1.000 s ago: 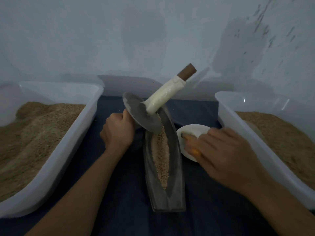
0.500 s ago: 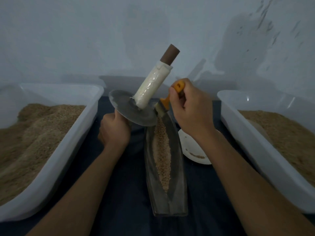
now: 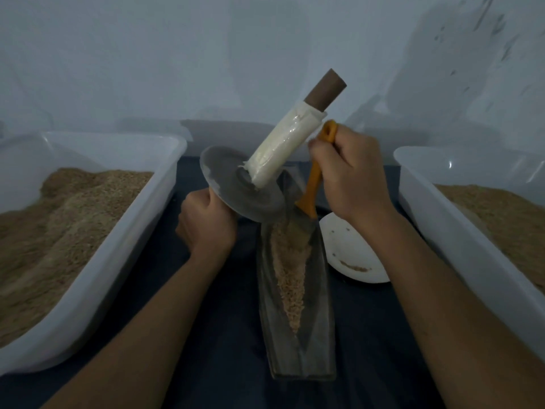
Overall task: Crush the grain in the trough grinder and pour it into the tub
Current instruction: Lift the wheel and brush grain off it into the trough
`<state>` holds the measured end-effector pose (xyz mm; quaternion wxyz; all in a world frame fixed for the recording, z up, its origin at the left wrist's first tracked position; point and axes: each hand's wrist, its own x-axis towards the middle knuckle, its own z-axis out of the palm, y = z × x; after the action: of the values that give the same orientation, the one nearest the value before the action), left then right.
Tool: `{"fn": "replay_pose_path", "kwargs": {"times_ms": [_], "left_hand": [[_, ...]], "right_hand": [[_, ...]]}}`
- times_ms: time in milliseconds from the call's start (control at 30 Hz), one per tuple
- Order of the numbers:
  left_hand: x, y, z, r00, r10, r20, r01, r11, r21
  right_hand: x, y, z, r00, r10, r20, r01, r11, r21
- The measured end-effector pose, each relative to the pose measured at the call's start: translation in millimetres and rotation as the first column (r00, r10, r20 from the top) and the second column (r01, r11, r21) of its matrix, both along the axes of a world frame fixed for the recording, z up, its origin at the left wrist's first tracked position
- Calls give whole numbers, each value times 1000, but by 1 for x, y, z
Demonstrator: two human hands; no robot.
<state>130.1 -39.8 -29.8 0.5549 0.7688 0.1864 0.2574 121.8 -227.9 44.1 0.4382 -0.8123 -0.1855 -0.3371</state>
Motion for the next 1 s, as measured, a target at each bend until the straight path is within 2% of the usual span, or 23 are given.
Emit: {"fn": "replay_pose_path", "kwargs": {"times_ms": [167, 267, 400, 467, 567, 700, 767, 833, 867, 933, 1000], "left_hand": [[-3, 0, -3, 1000, 5, 7, -5, 1000, 6], [-2, -1, -3, 999, 35, 1, -35, 999, -27], [-2, -2, -2, 997, 38, 63, -28, 987, -157], [2, 0, -2, 998, 29, 49, -22, 991, -130], [12, 6, -4, 998, 48, 33, -40, 974, -222], [14, 7, -5, 999, 52, 8, -50, 981, -189], [12, 5, -3, 998, 63, 19, -58, 982, -179], [10, 4, -4, 998, 48, 40, -44, 993, -109], [10, 4, -4, 999, 39, 38, -38, 999, -27], [10, 5, -3, 999, 45, 22, -44, 998, -43], [12, 6, -2, 999, 44, -9, -45, 994, -102]], "right_hand": [[1, -3, 12, 972, -125, 200, 115, 991, 61], [4, -1, 5, 959, -152, 238, 163, 986, -28], [8, 0, -14, 986, -116, 123, 129, 987, -99], [9, 0, -18, 995, -83, 51, 88, 992, -89], [8, 1, -15, 998, -21, -54, 18, 999, -44], [6, -1, -2, 976, 112, -189, -117, 993, -17], [2, -3, 6, 969, 143, -200, -146, 989, -1], [-2, -5, 15, 973, 151, -173, -153, 988, 3], [-3, -8, 20, 974, 153, -164, -155, 988, 2], [-6, -15, 31, 966, 169, -195, -174, 985, -10], [-11, -23, 43, 930, 210, -303, -231, 972, -36]]}}
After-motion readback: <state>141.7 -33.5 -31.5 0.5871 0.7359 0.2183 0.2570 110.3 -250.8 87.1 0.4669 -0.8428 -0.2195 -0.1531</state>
